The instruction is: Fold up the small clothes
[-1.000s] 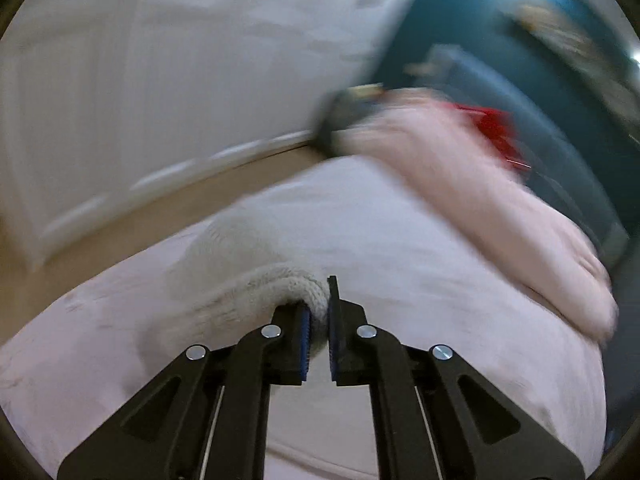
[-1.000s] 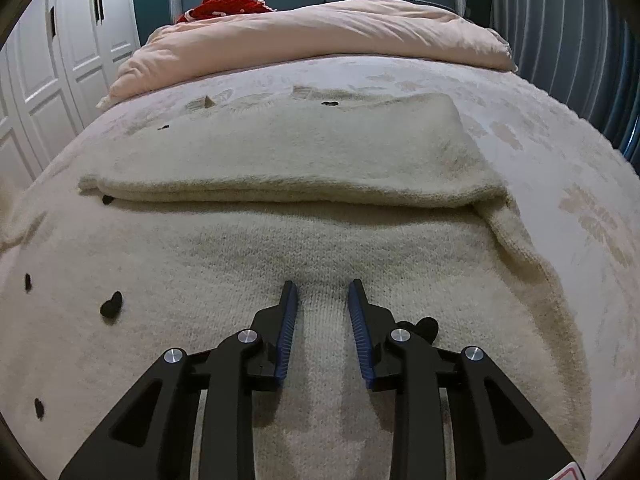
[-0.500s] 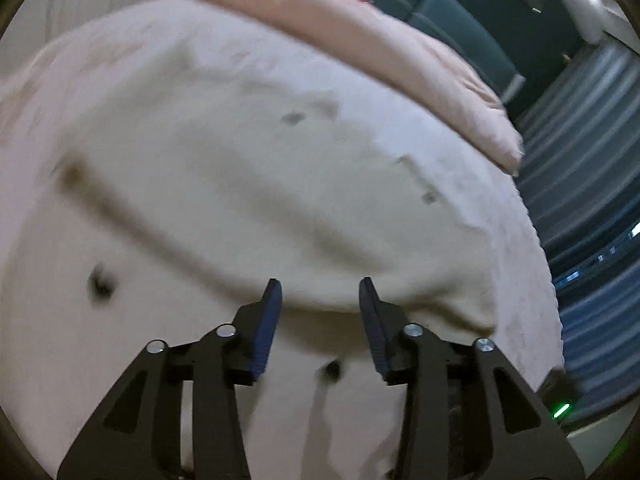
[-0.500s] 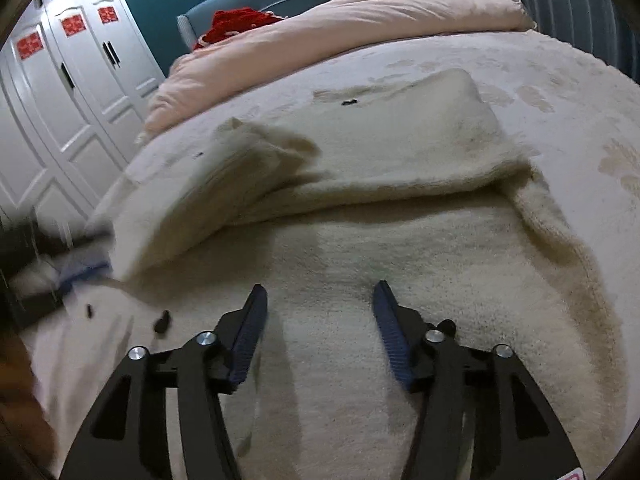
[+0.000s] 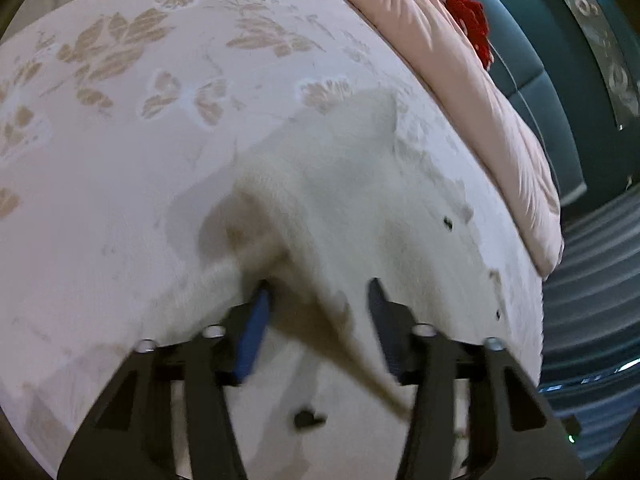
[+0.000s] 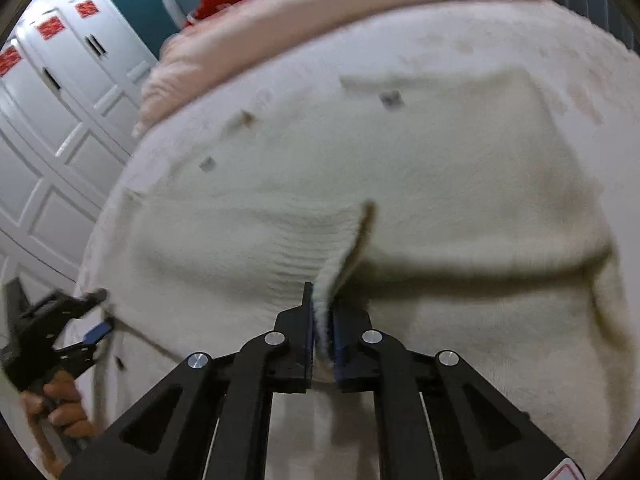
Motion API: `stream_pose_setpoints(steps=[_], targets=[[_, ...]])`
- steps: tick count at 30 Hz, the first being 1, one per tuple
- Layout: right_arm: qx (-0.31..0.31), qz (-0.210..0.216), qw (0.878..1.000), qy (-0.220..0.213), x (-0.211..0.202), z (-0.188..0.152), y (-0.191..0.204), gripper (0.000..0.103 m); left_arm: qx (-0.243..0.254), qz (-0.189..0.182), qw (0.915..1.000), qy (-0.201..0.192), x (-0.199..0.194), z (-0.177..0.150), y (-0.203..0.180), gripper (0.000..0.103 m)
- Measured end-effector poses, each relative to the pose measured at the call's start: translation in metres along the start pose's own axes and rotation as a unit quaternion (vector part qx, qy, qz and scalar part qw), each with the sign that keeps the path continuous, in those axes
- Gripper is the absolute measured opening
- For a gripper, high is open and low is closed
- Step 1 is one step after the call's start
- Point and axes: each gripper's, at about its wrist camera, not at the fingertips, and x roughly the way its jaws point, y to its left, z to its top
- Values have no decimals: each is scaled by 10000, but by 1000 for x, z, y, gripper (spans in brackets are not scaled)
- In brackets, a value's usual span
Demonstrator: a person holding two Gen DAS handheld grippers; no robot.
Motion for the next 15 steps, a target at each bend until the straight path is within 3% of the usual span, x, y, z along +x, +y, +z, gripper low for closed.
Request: stream_pose_setpoints(steps=[4,7,9,12,15], targets=[[-571,152,9920,-1113,-65,57,22,6,489,-185,9974,-494,-10,17,-39,31],[-580,-114,9876,-1455,-80,91,4,7,811,-213,9955,-436,-3,11,-60,33],[-634,-671,9893,-1128,-48,94,-24,7,866,-212,9955,-312,6,0,-67,35],[-225,-1083,9939,-58,20,76,-77,7,766,-37,9970,-82,28,-19,-63,38],[76,-706,9971,-279,18,66,-92,11,514,48,9987,24,44,-25,-52,38]])
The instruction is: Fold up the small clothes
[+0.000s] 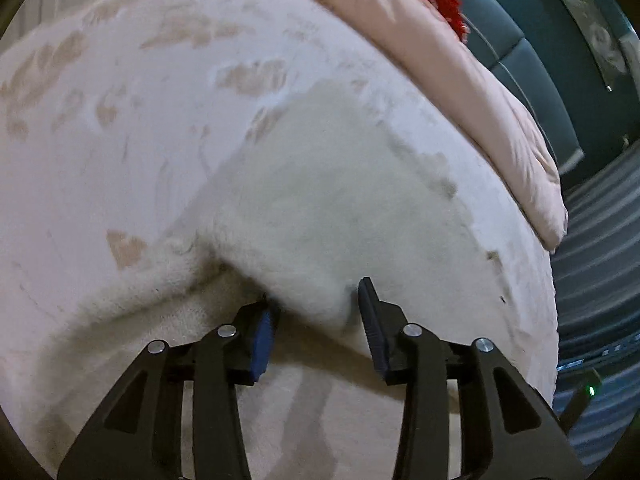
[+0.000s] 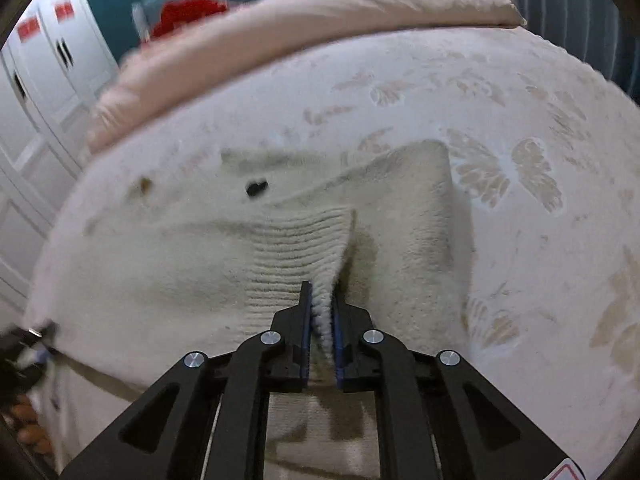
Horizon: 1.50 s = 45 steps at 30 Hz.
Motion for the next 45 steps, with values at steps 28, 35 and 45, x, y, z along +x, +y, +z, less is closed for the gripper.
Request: stream_pose_setpoints(steps=[28,35,45], targets=[[-399,-13,9989,-235,-73,-40,19,50,2423,1851,9503,-629,-59,-37,-57,40],[-442,-370,9983,38,-11,-15,22,8,2462,2223,9421,-490,-11,-18,-49,40],[-35,-294,9995,-142,-27,-29,-18,7,2564,2325,9367,-538,-1,-25,-44,45]])
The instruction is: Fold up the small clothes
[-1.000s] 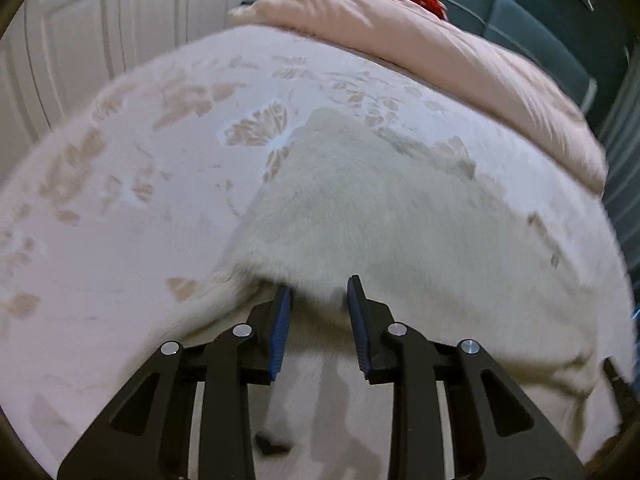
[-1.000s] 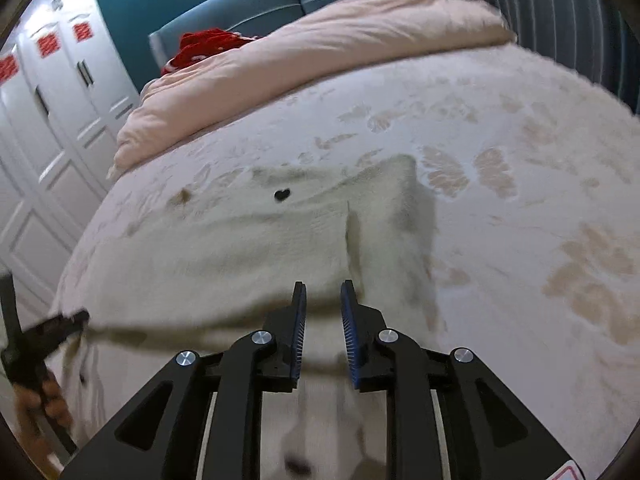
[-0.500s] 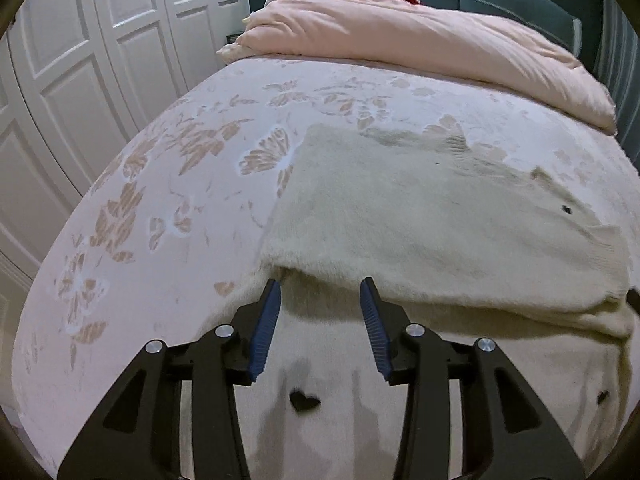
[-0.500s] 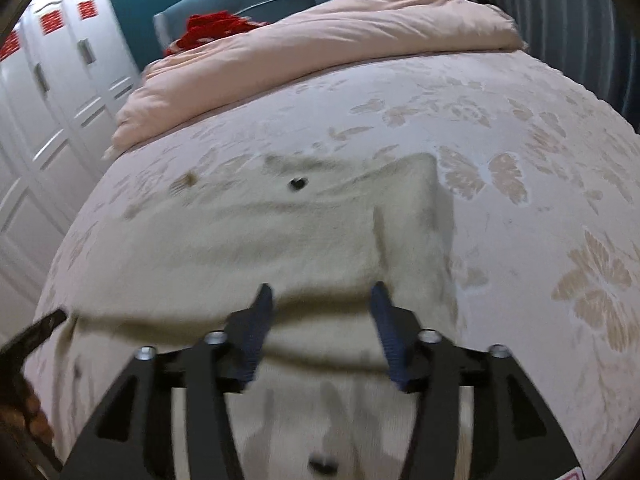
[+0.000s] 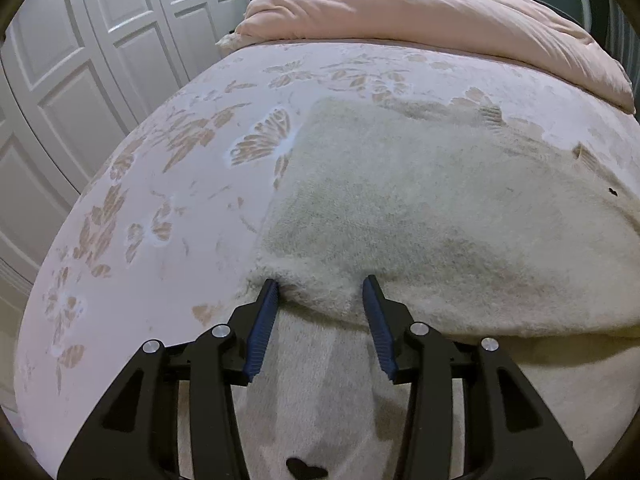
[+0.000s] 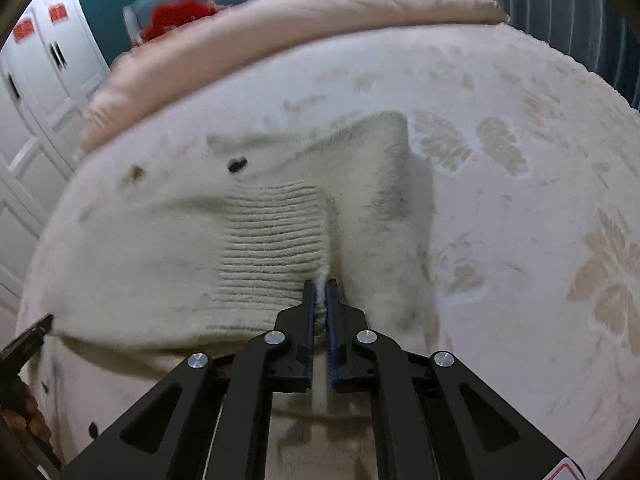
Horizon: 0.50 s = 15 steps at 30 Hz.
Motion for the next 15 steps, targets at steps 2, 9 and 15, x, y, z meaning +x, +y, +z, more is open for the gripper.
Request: stream_pose_setpoints(steps=[2,9,15], targets=[[107,25,9998,-143,-30,-4,1,20,-85,-128,9999,79,-8,-2,7,54],[-237,-230,9993,200,-140,-87,-24,62,-248,-266,9991,209,-73,-64,79,89],[-91,-165,9923,1222,-190,-206,-55,62,-918,-708,9904,754,-118,-165,153,92]])
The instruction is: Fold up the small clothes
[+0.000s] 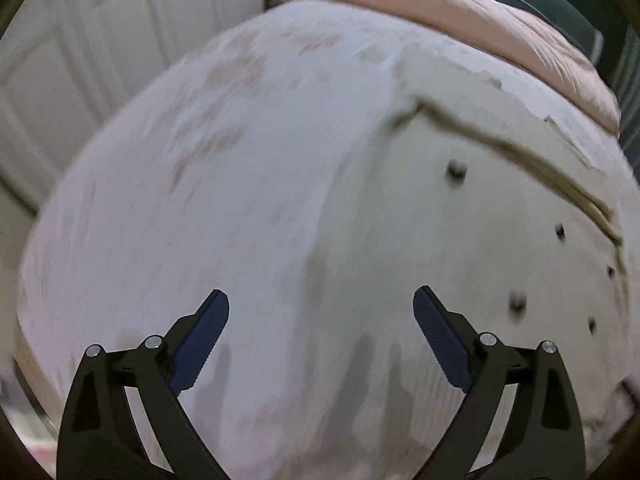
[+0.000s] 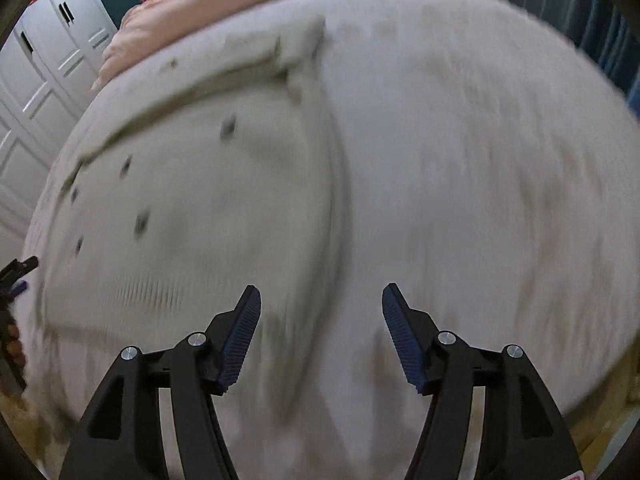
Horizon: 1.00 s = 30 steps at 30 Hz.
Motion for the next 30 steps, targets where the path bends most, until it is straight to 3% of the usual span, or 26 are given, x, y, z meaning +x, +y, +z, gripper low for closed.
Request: stream_pose_setpoints(steps=[3,5,9,11,12,13,14,15,16,22,30], targets=[[333,394,9986,126,0,-38,-1,64,-585,-518,9960,430,1,-40,26,94],[420,536,9977,-64,-2,-49,5,65,-565,-540,9969,99,-8,-53,22,96],[654,1070,9919,-219,8,-44,18,65,-452,-493,9978,-5,-3,-56,-1,98],[754,1090,9907,-320,13,-37,24,61,-405,-494,9979,-43,1,-52,-10,95],[759,1087,9905,-354,14,-29,28,46,-385,-480,9981,-89,2,-50,-14,84],[765,1081,9905,-368,16,-25,30,19,-341,-428,9985,-61,3,-47,-18,67],[791,1081,9904,-347,18,-21,31,10,-305,-429,9986,-43,3,-45,-19,55],[890,1159,9887,-328,18,-17,31,10,-277,-539,9982,22,3,-43,-20,21],[922,1175,9881,-382,14,-16,32,9,-312,-771,9962,239,2,-40,-20,8],[327,1024,9907,-838,-49,-22,43,5,-245,-1077,9939,-22,-55,-39,-11,6],[-710,116,9932,-917,-105,-53,57,5,274,-1268,9915,22,-113,-90,-4,6]])
